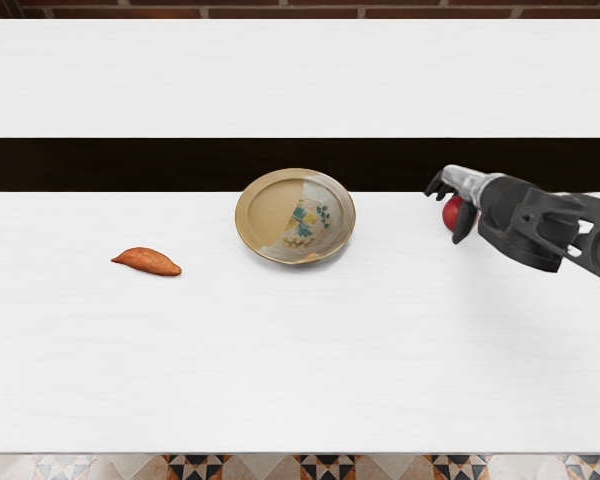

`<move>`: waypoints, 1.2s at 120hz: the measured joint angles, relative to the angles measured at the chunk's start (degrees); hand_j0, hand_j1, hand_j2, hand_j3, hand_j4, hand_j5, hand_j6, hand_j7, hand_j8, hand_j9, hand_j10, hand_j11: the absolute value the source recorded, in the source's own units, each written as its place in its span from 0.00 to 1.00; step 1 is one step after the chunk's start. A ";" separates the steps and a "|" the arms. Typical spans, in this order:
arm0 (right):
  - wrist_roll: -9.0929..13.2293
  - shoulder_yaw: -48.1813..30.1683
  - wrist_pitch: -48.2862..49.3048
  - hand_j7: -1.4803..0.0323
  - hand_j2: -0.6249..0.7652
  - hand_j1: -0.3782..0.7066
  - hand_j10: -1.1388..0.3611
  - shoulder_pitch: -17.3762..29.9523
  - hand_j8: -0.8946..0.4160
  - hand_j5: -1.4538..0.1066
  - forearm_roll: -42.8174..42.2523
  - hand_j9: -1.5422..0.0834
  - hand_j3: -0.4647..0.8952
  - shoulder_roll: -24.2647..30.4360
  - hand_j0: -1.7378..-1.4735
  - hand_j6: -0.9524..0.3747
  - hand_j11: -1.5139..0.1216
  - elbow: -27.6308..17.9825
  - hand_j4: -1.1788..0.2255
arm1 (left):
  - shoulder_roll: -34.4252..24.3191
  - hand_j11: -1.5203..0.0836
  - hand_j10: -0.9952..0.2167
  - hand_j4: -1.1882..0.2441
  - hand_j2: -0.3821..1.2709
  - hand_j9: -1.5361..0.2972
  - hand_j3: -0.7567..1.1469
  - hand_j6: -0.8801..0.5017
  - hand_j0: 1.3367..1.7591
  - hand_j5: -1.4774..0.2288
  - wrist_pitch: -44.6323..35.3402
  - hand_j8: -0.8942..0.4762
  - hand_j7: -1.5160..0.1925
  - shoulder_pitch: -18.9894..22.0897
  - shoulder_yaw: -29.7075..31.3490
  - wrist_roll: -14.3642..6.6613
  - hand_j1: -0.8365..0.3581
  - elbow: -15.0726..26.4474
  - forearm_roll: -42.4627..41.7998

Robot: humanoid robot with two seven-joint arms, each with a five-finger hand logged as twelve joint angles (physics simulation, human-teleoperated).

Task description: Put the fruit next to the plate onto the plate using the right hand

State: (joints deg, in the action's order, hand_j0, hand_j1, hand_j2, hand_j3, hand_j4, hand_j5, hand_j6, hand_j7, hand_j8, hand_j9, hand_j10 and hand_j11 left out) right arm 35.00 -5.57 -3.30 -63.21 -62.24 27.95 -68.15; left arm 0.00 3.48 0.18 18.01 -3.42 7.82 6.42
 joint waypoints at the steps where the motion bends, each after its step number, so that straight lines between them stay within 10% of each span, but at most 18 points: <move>1: 0.00 0.00 -0.02 0.66 0.40 0.43 0.51 0.02 0.40 0.63 0.00 0.66 0.34 -0.03 0.30 0.44 0.64 0.00 0.58 | 0.00 0.75 0.62 0.66 0.26 0.66 0.40 0.46 0.76 0.68 0.00 0.47 0.70 0.00 0.00 0.00 0.75 0.00 0.00; 144: 0.00 -0.74 -1.32 0.46 0.48 0.58 0.46 -2.72 0.40 0.41 1.50 0.45 0.34 -0.90 0.32 0.27 0.43 2.44 0.42 | 0.00 0.75 0.62 0.66 0.26 0.66 0.40 0.46 0.76 0.68 0.01 0.47 0.70 0.00 0.00 0.01 0.75 0.00 0.00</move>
State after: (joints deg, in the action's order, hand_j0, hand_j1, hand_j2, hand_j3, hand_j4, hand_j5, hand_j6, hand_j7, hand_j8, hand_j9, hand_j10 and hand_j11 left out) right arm 35.01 -6.30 -4.62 -65.94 -60.74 27.04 -65.71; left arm 0.00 3.49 0.18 18.01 -3.42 7.82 6.42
